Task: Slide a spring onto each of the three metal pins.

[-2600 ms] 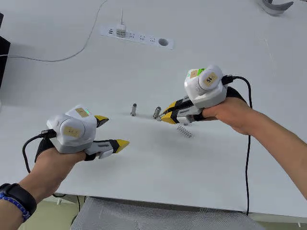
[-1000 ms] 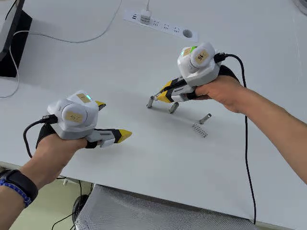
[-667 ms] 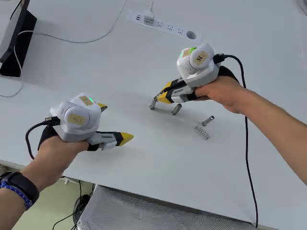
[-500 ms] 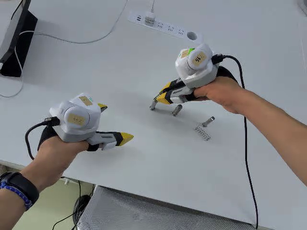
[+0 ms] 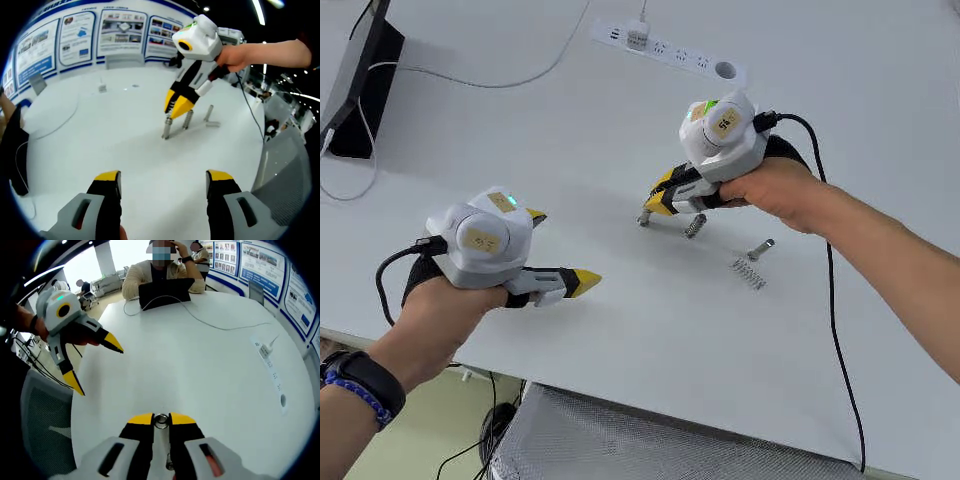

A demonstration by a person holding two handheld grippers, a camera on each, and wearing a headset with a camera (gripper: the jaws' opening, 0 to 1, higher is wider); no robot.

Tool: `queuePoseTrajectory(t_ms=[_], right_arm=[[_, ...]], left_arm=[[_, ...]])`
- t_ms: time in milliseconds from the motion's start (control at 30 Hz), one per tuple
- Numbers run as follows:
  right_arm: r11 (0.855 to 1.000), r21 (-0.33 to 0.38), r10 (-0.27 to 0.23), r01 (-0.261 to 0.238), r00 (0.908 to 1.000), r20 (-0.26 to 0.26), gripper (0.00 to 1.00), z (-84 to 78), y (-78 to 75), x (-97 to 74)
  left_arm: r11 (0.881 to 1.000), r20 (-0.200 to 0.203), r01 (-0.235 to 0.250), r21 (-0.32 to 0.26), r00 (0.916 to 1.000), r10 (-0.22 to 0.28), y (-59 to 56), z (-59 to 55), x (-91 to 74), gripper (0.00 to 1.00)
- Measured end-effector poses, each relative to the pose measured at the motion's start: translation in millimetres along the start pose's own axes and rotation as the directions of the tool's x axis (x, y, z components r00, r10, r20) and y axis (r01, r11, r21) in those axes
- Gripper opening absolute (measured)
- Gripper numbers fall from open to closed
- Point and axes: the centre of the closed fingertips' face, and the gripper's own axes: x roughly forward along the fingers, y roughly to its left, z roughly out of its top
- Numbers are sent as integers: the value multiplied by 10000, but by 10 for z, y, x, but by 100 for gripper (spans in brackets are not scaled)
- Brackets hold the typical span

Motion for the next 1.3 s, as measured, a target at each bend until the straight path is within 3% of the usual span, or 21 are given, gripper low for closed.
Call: queuePoseTrajectory(t_ms=[467,967,1300], right_arm=[[9998,-182,-110,111,9999,23,13,15,9,47],[9977,-657,-198,177,9993,-313,13,-64,21,134],[9984,-555,-163,142,9992,-377,13,-123,36,231]], left_arm=[[10000,-10,30,-57,10000,-30,-38,-30,27,71],[9999,-5,-77,-72,10000,77,6,-32,-22,71],[9999,-70,-53,-127,10000,52,-2,-67,-24,71]])
